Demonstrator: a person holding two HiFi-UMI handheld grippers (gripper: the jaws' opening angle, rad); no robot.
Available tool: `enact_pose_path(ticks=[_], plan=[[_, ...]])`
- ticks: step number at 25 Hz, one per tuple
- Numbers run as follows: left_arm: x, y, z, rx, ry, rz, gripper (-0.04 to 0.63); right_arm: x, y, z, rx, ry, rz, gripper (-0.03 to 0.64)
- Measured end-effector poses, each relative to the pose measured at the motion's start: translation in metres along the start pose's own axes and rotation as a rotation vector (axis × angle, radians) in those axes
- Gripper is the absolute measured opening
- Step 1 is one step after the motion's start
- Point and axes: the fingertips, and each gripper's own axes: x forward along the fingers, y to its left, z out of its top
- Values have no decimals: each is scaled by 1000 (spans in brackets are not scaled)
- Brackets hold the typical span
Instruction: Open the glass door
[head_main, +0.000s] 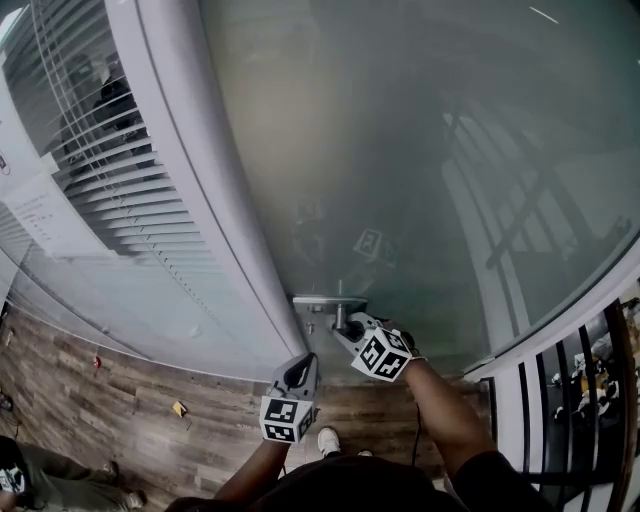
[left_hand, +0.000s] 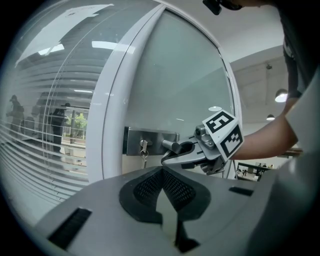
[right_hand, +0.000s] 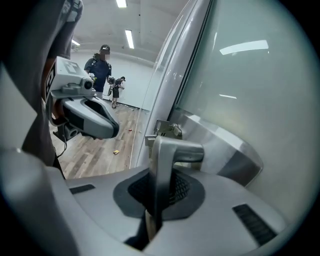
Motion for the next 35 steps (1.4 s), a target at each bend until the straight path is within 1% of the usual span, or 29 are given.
enact_pose_path(ticks=[2, 5, 8, 11, 14, 19, 24, 30, 35], plan=[[4, -3, 0, 9, 2, -15, 2, 1, -3, -1, 0, 4, -10, 15], [9, -11, 5, 48, -11, -42, 2, -1, -8, -5, 7, 11, -22, 15], [17, -8, 6, 88, -60, -48, 2, 5, -13, -12, 15, 16, -13, 15], [21, -1, 11, 93, -65, -63, 2, 14, -22, -10, 26, 25, -1, 15], [25, -4, 12, 97, -60, -75, 2, 14, -32, -10, 32, 26, -8, 15], [43, 5, 18, 74, -47, -104, 2, 35, -54, -7, 56, 33, -1, 15], [76, 13, 9, 70, -46, -71, 2, 53, -78, -20, 62, 37, -41, 15], [134, 32, 45, 45, -30, -3, 2, 68, -144, -22, 112, 71, -40, 15], [173, 50, 62, 26, -38, 80, 2, 86, -185, -35, 158, 91, -16, 15]])
